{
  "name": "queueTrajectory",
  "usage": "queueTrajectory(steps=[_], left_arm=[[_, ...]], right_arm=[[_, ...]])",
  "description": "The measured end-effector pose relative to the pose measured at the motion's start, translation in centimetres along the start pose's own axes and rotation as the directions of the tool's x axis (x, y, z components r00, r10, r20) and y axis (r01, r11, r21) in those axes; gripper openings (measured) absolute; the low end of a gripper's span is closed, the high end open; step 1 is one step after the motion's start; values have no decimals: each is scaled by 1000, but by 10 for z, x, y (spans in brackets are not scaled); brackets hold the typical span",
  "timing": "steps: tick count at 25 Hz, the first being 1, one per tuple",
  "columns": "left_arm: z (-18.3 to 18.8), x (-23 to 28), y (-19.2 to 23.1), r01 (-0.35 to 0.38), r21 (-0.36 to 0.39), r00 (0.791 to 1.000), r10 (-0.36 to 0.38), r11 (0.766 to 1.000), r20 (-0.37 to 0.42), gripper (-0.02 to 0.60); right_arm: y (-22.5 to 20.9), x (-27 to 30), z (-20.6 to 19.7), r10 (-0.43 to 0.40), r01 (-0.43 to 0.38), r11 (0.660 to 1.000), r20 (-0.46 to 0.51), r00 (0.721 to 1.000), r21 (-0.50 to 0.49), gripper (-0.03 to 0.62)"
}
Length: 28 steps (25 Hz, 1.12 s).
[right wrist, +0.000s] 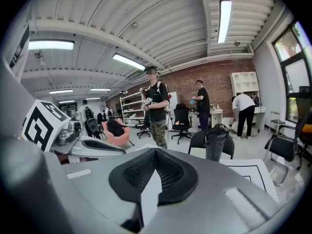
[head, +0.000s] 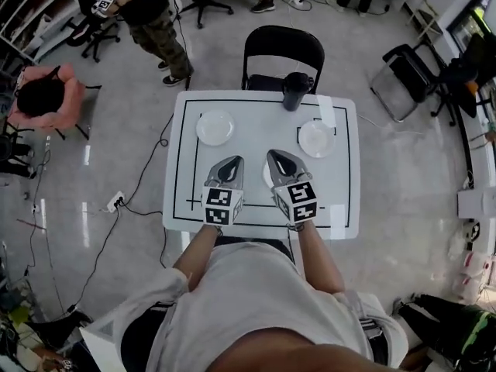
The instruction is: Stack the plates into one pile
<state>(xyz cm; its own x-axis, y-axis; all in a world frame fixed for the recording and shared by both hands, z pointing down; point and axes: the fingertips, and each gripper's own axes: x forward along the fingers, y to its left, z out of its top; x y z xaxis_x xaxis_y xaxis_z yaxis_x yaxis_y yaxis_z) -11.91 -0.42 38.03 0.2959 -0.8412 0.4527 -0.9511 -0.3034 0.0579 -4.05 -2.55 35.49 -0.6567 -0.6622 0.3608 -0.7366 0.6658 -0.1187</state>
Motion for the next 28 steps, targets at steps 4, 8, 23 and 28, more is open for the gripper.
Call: queueTrajectory(steps=[4, 8, 23, 28], left_arm=[[-9, 4, 12, -65, -7, 997, 65, 998, -30, 2], [-16, 4, 32, -117, -39, 992, 115, 992, -48, 2], [-72, 32, 134, -73, -190, 989, 46, 979, -138, 2], [-104, 49, 160, -38, -224, 981, -6, 974, -194, 2]], right_arm=[[-10, 16, -5, 43, -43, 998, 12, 999, 47, 0], [-3, 27, -6, 82, -83, 996, 6, 997, 44, 0], [35, 132, -70, 103, -75, 989, -230, 968, 127, 1], [51, 171, -95, 115, -70, 984, -286, 951, 162, 1]])
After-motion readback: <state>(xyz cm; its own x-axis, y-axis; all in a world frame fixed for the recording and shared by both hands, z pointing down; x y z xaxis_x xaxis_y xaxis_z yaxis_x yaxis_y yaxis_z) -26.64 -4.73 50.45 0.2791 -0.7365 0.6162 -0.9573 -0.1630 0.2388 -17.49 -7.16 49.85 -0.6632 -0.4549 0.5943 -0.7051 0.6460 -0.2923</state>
